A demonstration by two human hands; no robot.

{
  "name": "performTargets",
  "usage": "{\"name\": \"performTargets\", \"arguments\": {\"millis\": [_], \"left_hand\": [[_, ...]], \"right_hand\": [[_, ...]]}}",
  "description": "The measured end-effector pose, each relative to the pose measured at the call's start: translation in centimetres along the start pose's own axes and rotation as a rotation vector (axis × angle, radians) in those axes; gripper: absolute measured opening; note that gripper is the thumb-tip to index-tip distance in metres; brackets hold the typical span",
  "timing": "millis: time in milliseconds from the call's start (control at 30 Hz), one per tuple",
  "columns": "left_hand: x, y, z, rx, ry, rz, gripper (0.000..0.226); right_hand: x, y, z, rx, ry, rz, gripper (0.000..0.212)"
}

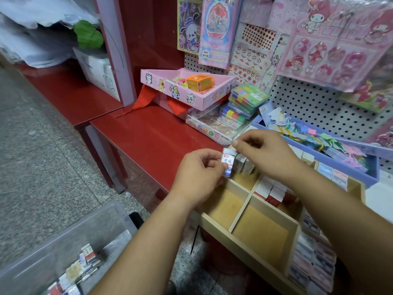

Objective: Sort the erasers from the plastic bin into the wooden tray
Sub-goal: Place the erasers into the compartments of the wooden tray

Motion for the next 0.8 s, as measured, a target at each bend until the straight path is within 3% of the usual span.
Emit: {"name": "performTargets", "arguments": {"millis": [67,133,233,333,433,533,800], "left_hand": [[0.2,-0.2,0.1,-0.020,-0.012,-0.013,0.010],[0.5,-0.2,0.2,-0.015,-0.040,-0.041,0.012],[0.7,1.3,0.4,0.157,-0.075,-0.303,0.012],[0.6,2.6,1.0,0.268,0.029,-0.669,0.015],[-0.8,2.4,0.9,0.179,0.128,-0.800,0.028],[-1.4,1.7,0.7,0.106,0.132,-0.859,0.025],[-1.3,1.1,0.9,0.110,0.114,-0.910,0.023]], "right_hand": [[-0.8,-1.2,0.8,-0.119,0.030,-0.081,0.009],[-0.9,-1.3,1.0,-0.133,0.040,-0.081,0.005],[0.0,0.9,0.6,0.052,0.006,-0.084,0.005],[2.0,3.5,0.1,0.228,-0.092,-0.015,0.007],[3.3,3.8,-0.6,0.245,-0.128,0.085,0.009],[3.3,2.9,-1.2,0.240,-0.096,0.190,0.011],[3.5,1.1,-2.6,0.219,-0.142,0.399,0.012]]}}
Point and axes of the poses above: each hand's wrist, its own z-axis away from the middle knuckle, its own y-axis out of the back of the hand, x = y × z, the point moved 7 cm from there along -z, towards the middle knuckle, and after that the axes turned 12 degrees about -x, right-handed, at the moved point
